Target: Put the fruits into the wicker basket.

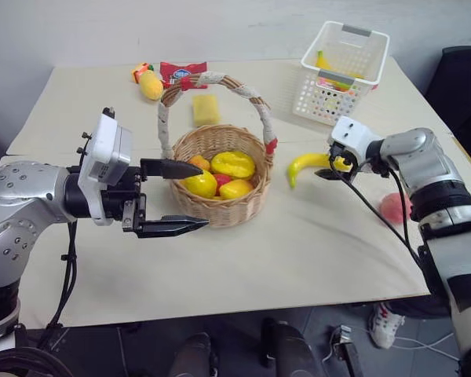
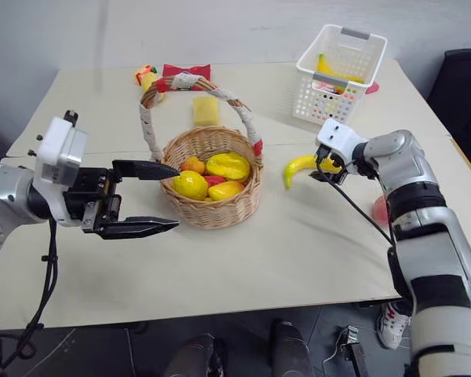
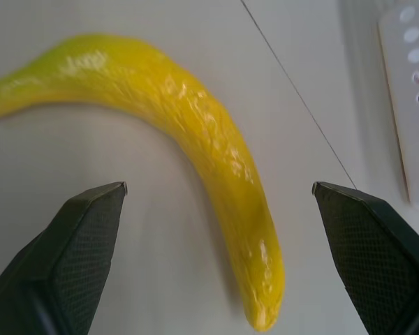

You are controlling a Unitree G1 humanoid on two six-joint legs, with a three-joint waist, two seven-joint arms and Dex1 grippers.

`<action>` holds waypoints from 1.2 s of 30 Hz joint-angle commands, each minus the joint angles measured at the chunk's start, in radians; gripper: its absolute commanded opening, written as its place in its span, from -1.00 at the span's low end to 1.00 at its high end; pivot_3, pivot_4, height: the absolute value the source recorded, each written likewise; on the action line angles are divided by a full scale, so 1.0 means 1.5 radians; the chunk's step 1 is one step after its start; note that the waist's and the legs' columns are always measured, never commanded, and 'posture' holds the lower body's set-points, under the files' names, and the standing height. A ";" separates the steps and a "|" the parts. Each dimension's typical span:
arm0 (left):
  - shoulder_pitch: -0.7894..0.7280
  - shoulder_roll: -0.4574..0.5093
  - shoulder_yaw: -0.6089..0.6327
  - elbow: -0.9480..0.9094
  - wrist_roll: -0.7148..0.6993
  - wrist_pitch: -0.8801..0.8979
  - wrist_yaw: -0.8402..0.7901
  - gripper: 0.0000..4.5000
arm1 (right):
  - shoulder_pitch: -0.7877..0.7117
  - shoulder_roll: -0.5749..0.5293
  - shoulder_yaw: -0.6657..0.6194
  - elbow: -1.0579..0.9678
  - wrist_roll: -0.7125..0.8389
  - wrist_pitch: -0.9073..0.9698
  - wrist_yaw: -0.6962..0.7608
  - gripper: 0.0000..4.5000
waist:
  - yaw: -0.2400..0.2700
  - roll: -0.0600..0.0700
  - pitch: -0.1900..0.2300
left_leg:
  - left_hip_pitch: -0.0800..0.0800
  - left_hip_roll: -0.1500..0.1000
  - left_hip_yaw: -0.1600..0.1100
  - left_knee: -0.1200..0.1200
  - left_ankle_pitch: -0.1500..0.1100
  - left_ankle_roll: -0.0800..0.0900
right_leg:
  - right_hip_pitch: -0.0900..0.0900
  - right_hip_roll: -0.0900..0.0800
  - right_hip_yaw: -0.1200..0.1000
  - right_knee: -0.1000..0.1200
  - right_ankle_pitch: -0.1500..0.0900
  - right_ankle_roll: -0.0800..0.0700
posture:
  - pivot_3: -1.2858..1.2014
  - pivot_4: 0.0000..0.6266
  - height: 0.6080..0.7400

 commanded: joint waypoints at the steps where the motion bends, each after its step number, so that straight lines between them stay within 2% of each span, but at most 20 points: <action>1: 0.004 0.002 0.023 -0.021 0.003 -0.016 0.012 1.00 | -0.030 0.016 -0.011 0.064 -0.025 -0.028 -0.022 0.81 | -0.001 0.000 0.000 | 0.000 0.000 0.000 0.000 0.000 0.000 | 0.000 0.000 0.000 0.000 0.000 0.000 | 0.03 -0.52 1.00; 2: 0.004 0.003 0.025 -0.020 0.004 -0.017 0.014 1.00 | -0.033 0.021 -0.015 0.079 -0.028 -0.028 -0.025 0.71 | -0.001 0.000 0.000 | 0.000 0.000 0.000 0.000 0.000 0.000 | 0.000 0.000 0.000 0.000 0.000 0.000 | 0.03 -0.52 1.00; 9: 0.008 0.011 0.034 -0.008 0.008 -0.026 0.013 1.00 | -0.036 0.036 -0.068 0.115 -0.013 -0.007 -0.011 -0.38 | -0.001 0.000 0.000 | 0.000 0.000 -0.001 0.000 0.000 -0.001 | 0.001 0.000 0.000 0.000 0.000 0.000 | 0.03 -0.52 1.00; 12: 0.011 0.013 0.038 -0.004 0.012 -0.031 0.014 1.00 | -0.028 0.023 -0.086 0.101 -0.006 -0.008 0.038 -0.79 | -0.002 0.000 0.000 | 0.001 0.001 -0.001 0.000 0.000 -0.001 | 0.001 0.001 0.000 0.000 0.000 0.000 | 0.03 -0.52 1.00; 13: 0.012 0.013 0.042 -0.003 0.012 -0.031 0.015 1.00 | -0.024 0.017 -0.092 0.092 -0.002 -0.008 0.061 -0.85 | -0.002 0.000 0.000 | 0.001 0.001 -0.001 0.000 0.001 -0.001 | 0.001 0.001 0.000 0.000 0.000 0.000 | 0.03 -0.52 1.00; 15: 0.019 0.015 0.061 0.004 0.003 -0.023 0.021 1.00 | -0.003 -0.002 -0.106 0.047 0.018 -0.010 0.139 -0.86 | -0.002 0.000 0.000 | 0.000 0.001 -0.001 0.000 0.001 -0.001 | 0.001 0.002 0.000 0.000 0.000 0.000 | 0.03 -0.52 1.00; 17: 0.035 0.021 0.092 0.012 -0.008 -0.012 0.022 1.00 | 0.047 -0.032 -0.116 -0.058 0.048 0.033 0.226 -0.86 | 0.001 0.000 0.000 | 0.000 0.001 -0.001 0.000 0.001 -0.001 | 0.001 0.002 0.000 0.000 0.000 0.000 | 0.03 -0.52 1.00; 20: 0.070 0.037 0.152 0.025 -0.029 0.008 0.016 1.00 | 0.187 -0.094 -0.151 -0.365 0.137 0.210 0.314 -0.86 | 0.006 0.001 0.000 | 0.000 0.001 -0.002 0.000 0.001 -0.001 | 0.001 0.002 0.000 0.000 0.000 0.000 | 0.03 -0.52 1.00; 22: 0.095 0.051 0.181 0.031 -0.024 0.009 0.007 1.00 | 0.274 -0.131 -0.181 -0.566 0.190 0.336 0.320 -0.86 | 0.008 0.002 0.001 | -0.001 0.002 -0.003 0.000 0.000 -0.001 | 0.000 0.002 -0.001 -0.001 0.000 0.000 | 0.03 -0.52 1.00; 25: 0.116 0.065 0.199 0.035 -0.014 0.002 0.002 1.00 | 0.327 -0.148 -0.223 -0.760 0.272 0.507 0.296 -0.86 | 0.005 0.003 0.002 | 0.000 0.002 -0.003 0.001 0.000 -0.001 | 0.001 0.002 0.000 0.001 0.000 0.000 | 0.03 -0.52 1.00; 28: 0.117 0.069 0.204 0.036 -0.020 0.005 0.001 1.00 | 0.297 -0.106 -0.239 -0.881 0.353 0.644 0.245 -0.86 | 0.002 0.003 0.002 | 0.002 0.002 -0.001 0.002 0.001 -0.002 | 0.001 0.002 0.002 0.003 0.000 0.000 | 0.03 -0.52 1.00; 31: 0.113 0.072 0.199 0.037 -0.021 0.004 0.001 1.00 | 0.215 -0.007 -0.231 -0.919 0.393 0.733 0.151 -0.86 | 0.003 0.003 0.002 | 0.003 0.004 0.000 0.002 0.000 -0.004 | 0.000 0.004 0.003 0.005 -0.001 -0.003 | 0.03 -0.52 1.00; 34: 0.109 0.073 0.198 0.038 -0.023 0.002 -0.002 1.00 | 0.125 0.114 -0.194 -0.900 0.391 0.741 0.062 -0.86 | 0.003 0.002 0.001 | 0.000 0.003 0.001 0.002 0.000 -0.005 | -0.006 0.004 0.003 0.010 -0.003 -0.006 | 0.03 -0.52 1.00; 36: 0.106 0.073 0.196 0.039 -0.022 0.001 -0.002 1.00 | 0.098 0.150 -0.178 -0.876 0.384 0.728 0.029 -0.86 | 0.006 0.002 0.001 | -0.001 0.002 0.002 0.001 0.001 -0.006 | -0.009 0.004 0.003 0.012 -0.004 -0.008 | 0.03 -0.52 1.00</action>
